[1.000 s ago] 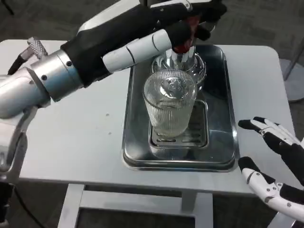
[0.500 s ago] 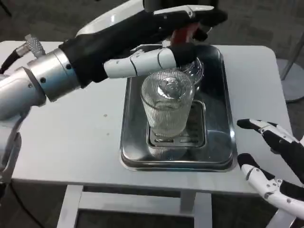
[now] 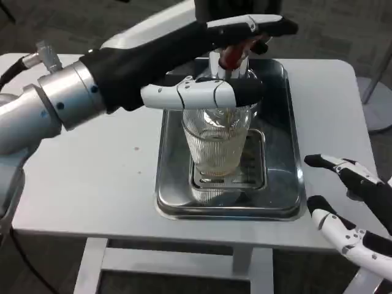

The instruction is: Grasp the cup under the faucet to collect the drink, then remove the cup.

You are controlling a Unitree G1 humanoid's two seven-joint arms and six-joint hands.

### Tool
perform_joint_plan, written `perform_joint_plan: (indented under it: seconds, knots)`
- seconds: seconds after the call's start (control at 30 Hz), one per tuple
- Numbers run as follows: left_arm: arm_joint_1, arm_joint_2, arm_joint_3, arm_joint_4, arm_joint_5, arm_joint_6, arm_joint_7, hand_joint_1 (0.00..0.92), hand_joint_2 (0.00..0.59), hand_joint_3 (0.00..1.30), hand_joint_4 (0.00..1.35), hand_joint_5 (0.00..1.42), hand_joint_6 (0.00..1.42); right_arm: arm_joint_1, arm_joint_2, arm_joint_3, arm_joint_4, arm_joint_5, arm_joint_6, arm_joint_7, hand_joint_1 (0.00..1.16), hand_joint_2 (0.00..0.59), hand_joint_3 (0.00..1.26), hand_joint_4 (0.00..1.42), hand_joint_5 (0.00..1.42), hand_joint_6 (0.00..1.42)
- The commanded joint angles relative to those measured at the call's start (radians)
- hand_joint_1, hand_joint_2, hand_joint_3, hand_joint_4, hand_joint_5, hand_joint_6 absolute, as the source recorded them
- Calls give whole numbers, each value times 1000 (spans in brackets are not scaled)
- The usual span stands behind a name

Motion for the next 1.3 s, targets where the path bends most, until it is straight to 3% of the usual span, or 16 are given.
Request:
perform_joint_plan:
  seconds: [0.03, 0.13, 0.23, 0.47, 0.63, 0.93, 1.3]
  knots:
    - [66, 32, -55, 21, 86, 21, -45, 0, 89, 146, 85, 176, 254, 6, -4, -11, -18, 17, 12, -13, 331, 502, 149, 87, 16, 162]
    - [69, 34, -55, 15, 91, 20, -42, 0, 89, 144, 84, 175, 254, 6, -3, -13, -18, 26, 15, -16, 324, 495, 147, 87, 24, 171]
    - [73, 34, -53, 9, 88, 25, -41, 0, 88, 142, 84, 173, 254, 7, 21, -32, -18, 85, 16, -38, 326, 481, 139, 87, 54, 202]
    - [83, 39, -51, -2, 85, 27, -39, 0, 88, 136, 76, 171, 254, 19, 62, -82, -16, 243, -29, -122, 495, 344, 50, 119, 181, 334]
    - [87, 41, -46, -3, 83, 27, -36, 0, 86, 132, 74, 164, 254, 19, 68, -80, 11, 321, -76, -181, 589, 282, 6, 119, 209, 362]
    - [89, 44, -44, -1, 85, 24, -33, 0, 84, 131, 73, 160, 254, -18, 60, 23, 101, 296, -156, -284, 707, 243, 5, 109, 198, 362]
    - [87, 51, -40, 5, 83, 19, -33, 0, 76, 131, 82, 162, 254, -100, 72, 151, 223, 218, -182, -389, 743, 239, 0, 87, 152, 322]
